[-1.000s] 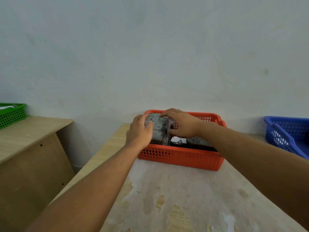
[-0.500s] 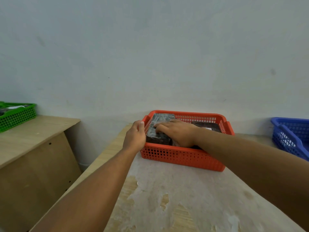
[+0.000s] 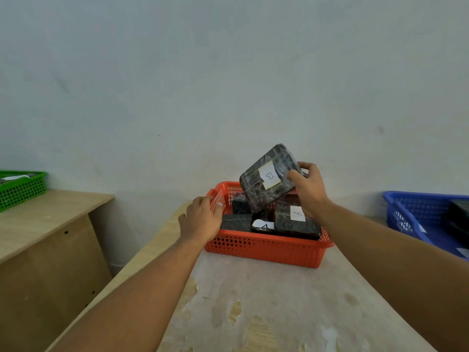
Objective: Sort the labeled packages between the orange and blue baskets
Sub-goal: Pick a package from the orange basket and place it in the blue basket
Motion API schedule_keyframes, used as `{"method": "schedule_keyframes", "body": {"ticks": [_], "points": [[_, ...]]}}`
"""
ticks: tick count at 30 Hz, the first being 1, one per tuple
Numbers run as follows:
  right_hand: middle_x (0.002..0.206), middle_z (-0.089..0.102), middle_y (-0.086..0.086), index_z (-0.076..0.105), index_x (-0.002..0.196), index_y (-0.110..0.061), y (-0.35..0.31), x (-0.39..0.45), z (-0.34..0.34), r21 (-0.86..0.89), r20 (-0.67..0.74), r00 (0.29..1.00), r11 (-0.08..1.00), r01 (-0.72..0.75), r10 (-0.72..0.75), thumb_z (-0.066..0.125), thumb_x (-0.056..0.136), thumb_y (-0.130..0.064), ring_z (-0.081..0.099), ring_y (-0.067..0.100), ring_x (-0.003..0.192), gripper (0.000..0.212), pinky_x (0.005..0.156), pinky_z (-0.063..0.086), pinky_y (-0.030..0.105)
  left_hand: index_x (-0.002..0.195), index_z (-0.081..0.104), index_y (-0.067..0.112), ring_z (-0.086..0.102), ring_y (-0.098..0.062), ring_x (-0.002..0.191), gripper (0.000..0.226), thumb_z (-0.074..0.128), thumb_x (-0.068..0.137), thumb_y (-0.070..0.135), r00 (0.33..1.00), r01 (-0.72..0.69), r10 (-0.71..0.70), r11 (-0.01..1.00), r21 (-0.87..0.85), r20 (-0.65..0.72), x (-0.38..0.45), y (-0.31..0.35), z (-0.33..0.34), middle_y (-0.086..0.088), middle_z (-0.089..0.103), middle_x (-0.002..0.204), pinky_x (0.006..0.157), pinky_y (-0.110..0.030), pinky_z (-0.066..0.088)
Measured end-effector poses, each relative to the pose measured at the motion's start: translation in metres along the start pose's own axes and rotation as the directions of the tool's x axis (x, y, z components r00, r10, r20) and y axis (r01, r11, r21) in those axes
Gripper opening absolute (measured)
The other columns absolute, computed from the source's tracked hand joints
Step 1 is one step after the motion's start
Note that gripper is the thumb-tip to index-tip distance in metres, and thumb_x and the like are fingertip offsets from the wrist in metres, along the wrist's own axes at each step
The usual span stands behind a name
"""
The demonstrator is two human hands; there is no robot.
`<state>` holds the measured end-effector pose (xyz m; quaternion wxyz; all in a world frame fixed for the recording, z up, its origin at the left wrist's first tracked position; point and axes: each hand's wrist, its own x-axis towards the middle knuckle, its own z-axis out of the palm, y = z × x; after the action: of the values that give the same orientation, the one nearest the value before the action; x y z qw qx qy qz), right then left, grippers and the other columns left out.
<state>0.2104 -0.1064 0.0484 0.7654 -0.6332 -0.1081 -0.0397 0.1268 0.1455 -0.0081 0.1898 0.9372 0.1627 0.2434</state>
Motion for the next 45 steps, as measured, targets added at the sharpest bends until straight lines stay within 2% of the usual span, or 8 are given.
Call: {"method": "schedule_keyframes", "body": {"ticks": [10,15,20,26,34,40,43,45], "points": [[0.1,0.064,0.017,0.048,0.116,-0.01,-0.032,-0.027,-0.056,0.22,-0.066,0.989,0.969,-0.116,0.134,0.064,0.081,-0.016,0.068,0.028,0.073,0.039,0.067,0.059,0.063,0.125,0.058,0.024,0.047,-0.025,0.126,0.039,0.047,0.094,0.044,0.988,-0.149,0.146,0.987,-0.063,-0.05,-0.036,0.061,0.001,0.001,0.054,0.136,0.104,-0.052,0.028],[0.107,0.065,0.017,0.049,0.128,-0.004,-0.068,-0.033,-0.123,0.137,-0.228,0.97,0.989,-0.053,0.083,0.069,0.074,-0.027,0.065,0.025,0.083,0.062,0.062,0.058,0.038,0.113,0.064,0.015,0.056,-0.02,0.108,0.023,0.056,0.093,0.024,0.934,-0.357,0.34,0.869,-0.343,-0.111,-0.054,0.121,0.012,-0.001,0.061,0.116,0.092,-0.036,0.045],[0.092,0.063,0.008,0.053,0.104,-0.019,-0.112,-0.044,-0.213,-0.199,-0.319,0.927,0.97,0.139,-0.198,0.055,0.087,-0.015,0.064,0.018,0.069,0.018,0.054,0.053,0.031,0.102,0.069,0.02,0.059,-0.004,0.091,0.019,0.055,0.09,0.018,0.858,-0.471,0.502,0.692,-0.547,-0.104,-0.081,0.205,0.031,0.007,0.067,0.102,0.081,-0.024,0.046],[0.08,0.069,-0.008,0.063,0.091,-0.031,-0.138,-0.057,-0.295,-0.734,0.023,0.896,0.601,0.317,-0.444,0.063,0.085,-0.046,0.065,0.0,0.064,0.016,0.049,0.048,0.015,0.116,0.063,0.022,0.059,-0.012,0.099,0.024,0.056,0.093,0.024,0.903,-0.205,0.409,0.677,-0.707,0.13,-0.11,0.302,0.076,0.001,0.062,0.119,0.083,-0.028,0.046],[0.081,0.065,0.002,0.06,0.083,-0.018,-0.121,-0.018,-0.335,-0.941,0.251,0.968,0.229,0.249,-0.023,0.067,0.084,-0.048,0.061,0.018,0.072,0.031,0.064,0.052,0.037,0.141,0.038,0.02,0.052,-0.015,0.108,0.053,0.057,0.093,0.031,0.885,0.046,0.307,0.689,-0.723,0.349,-0.136,0.369,0.127,-0.004,0.043,0.14,0.089,-0.032,0.046],[0.067,0.062,0.007,0.062,0.068,-0.011,-0.077,-0.006,-0.336,-0.942,0.336,0.935,0.03,0.335,0.109,0.055,0.091,-0.051,0.05,0.017,0.056,0.046,0.058,0.045,0.037,0.144,0.03,0.031,0.053,-0.002,0.085,0.058,0.051,0.094,0.013,0.882,0.093,0.297,0.652,-0.752,0.367,-0.148,0.375,0.15,0.005,0.051,0.125,0.058,-0.014,0.04],[0.082,0.065,0.002,0.065,0.075,-0.019,-0.068,-0.01,-0.329,-0.912,0.3,0.936,-0.232,0.338,0.187,0.041,0.094,-0.063,0.059,0.018,0.073,0.054,0.077,0.048,0.045,0.147,0.026,0.032,0.058,-0.016,0.093,0.06,0.048,0.095,0.011,0.879,0.086,0.294,0.676,-0.732,0.375,-0.145,0.374,0.153,0.0,0.05,0.131,0.06,-0.023,0.044],[0.121,0.062,0.005,0.066,0.111,-0.023,-0.062,-0.018,-0.325,-0.865,0.118,0.973,-0.46,0.2,0.2,0.032,0.089,-0.077,0.057,0.025,0.109,0.067,0.099,0.037,0.059,0.148,0.026,0.03,0.057,-0.023,0.104,0.061,0.047,0.095,0.009,0.885,0.069,0.294,0.684,-0.726,0.361,-0.145,0.375,0.152,-0.003,0.049,0.136,0.074,-0.031,0.05]]}}
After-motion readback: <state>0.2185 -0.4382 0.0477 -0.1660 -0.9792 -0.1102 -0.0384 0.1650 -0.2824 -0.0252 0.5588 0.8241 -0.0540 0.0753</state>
